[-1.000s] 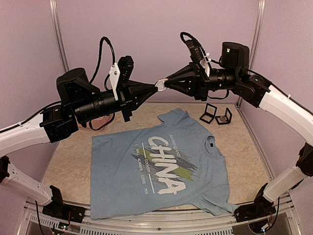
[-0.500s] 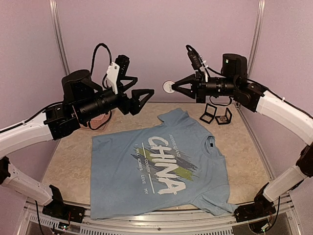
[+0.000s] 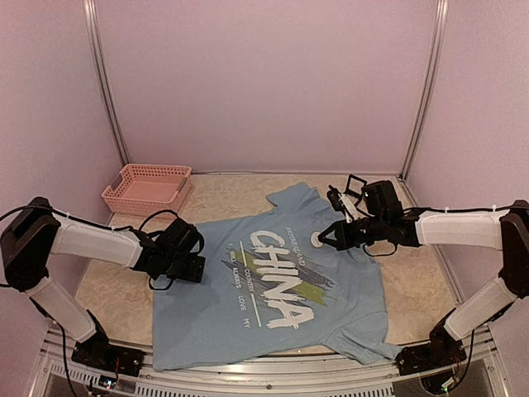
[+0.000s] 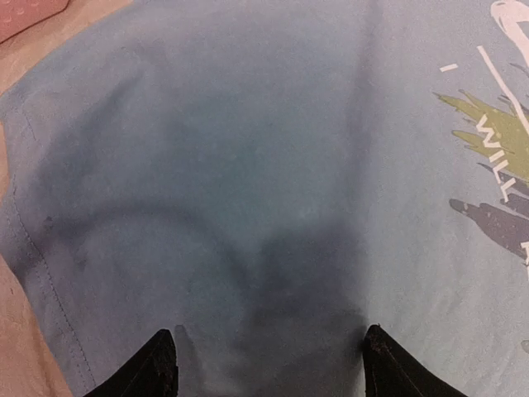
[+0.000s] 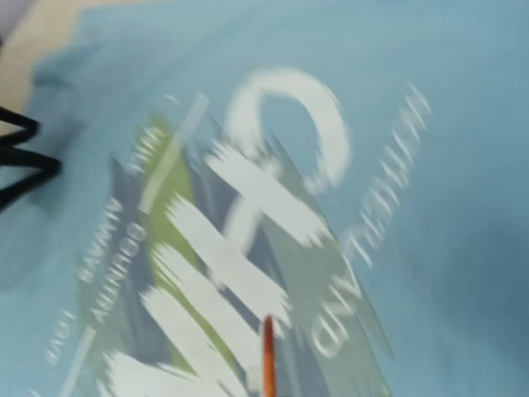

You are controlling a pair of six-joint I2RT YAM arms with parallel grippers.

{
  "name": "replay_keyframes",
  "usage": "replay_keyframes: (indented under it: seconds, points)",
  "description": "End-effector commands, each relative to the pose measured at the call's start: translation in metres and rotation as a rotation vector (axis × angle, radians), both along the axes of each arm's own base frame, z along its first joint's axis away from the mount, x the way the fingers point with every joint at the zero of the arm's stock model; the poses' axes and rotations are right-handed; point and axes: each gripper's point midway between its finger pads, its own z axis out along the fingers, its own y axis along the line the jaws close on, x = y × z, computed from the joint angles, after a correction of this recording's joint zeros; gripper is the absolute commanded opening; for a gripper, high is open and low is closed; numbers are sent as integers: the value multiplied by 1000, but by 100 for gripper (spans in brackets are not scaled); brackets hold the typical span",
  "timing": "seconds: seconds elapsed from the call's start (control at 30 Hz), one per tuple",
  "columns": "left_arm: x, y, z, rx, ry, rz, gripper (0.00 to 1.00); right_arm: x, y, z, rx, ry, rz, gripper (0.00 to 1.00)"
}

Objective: Pin the brooch onto the clothing

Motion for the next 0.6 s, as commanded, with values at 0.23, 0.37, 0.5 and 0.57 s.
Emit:
replay_keyframes:
  seconds: [0.23,0.37,0.5,0.57]
  points:
    - [15,84,-22,69,-8,353,71,-12,-14,-27,28,-7,-51,0]
    - [21,104,-6,81,-70,445,71,-15,-14,-25,20,-17,-26,0]
    - [34,68,33,70,-220,324,78,-15,-22,-25,7,-27,-42,0]
    - [34,10,66,89,-344,112,83,-14,-27,-21,15,-40,-50,0]
